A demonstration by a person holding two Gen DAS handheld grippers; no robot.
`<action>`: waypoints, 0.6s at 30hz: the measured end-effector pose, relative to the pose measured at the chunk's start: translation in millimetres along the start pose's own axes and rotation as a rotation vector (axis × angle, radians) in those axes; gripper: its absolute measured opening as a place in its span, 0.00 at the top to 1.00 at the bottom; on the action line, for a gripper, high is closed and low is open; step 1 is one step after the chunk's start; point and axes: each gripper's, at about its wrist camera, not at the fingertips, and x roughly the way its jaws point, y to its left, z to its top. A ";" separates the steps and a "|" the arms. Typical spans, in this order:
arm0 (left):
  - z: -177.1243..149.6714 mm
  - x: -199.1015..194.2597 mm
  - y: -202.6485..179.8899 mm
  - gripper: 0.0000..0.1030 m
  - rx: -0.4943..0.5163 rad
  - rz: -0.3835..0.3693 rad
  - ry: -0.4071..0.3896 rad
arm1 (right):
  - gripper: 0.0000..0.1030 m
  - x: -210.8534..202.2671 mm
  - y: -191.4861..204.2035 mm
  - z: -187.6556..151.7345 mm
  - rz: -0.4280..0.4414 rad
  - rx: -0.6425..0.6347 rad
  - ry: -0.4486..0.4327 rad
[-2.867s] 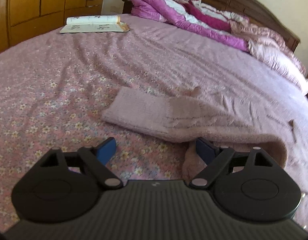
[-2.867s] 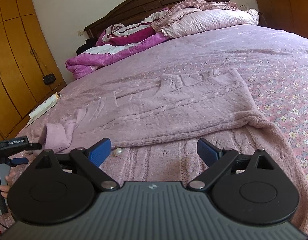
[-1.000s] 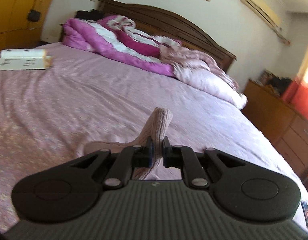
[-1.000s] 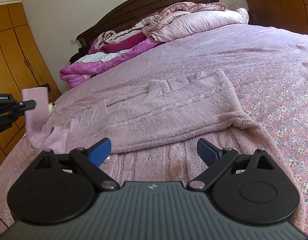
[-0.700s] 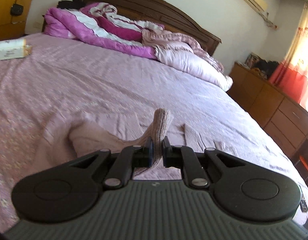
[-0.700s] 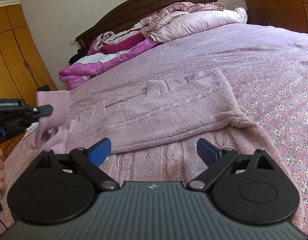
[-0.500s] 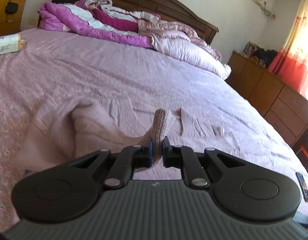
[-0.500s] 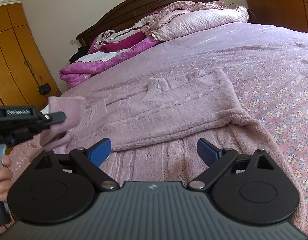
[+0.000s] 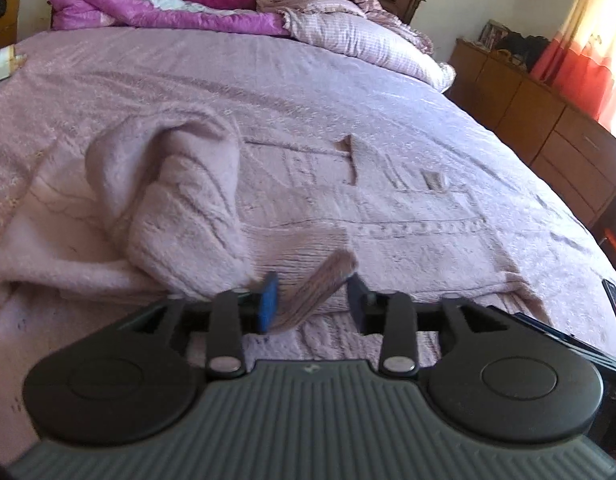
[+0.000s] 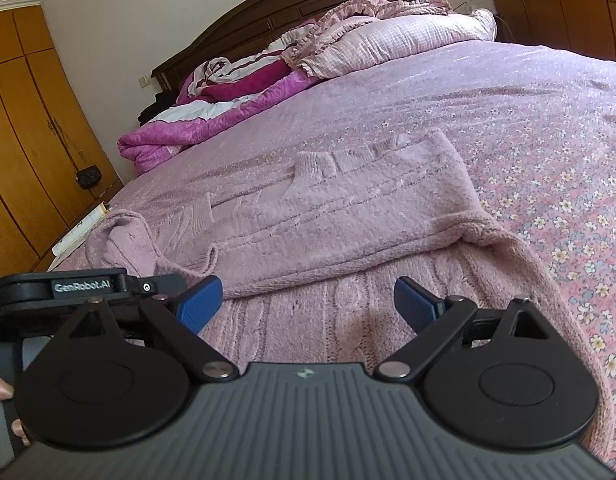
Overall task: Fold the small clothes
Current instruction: 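Fold the lifted side over the cardigan body and open the left gripper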
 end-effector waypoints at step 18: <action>7.6 -51.4 12.7 0.46 -0.017 0.088 -0.045 | 0.06 7.9 15.3 -1.1 0.068 -0.008 0.046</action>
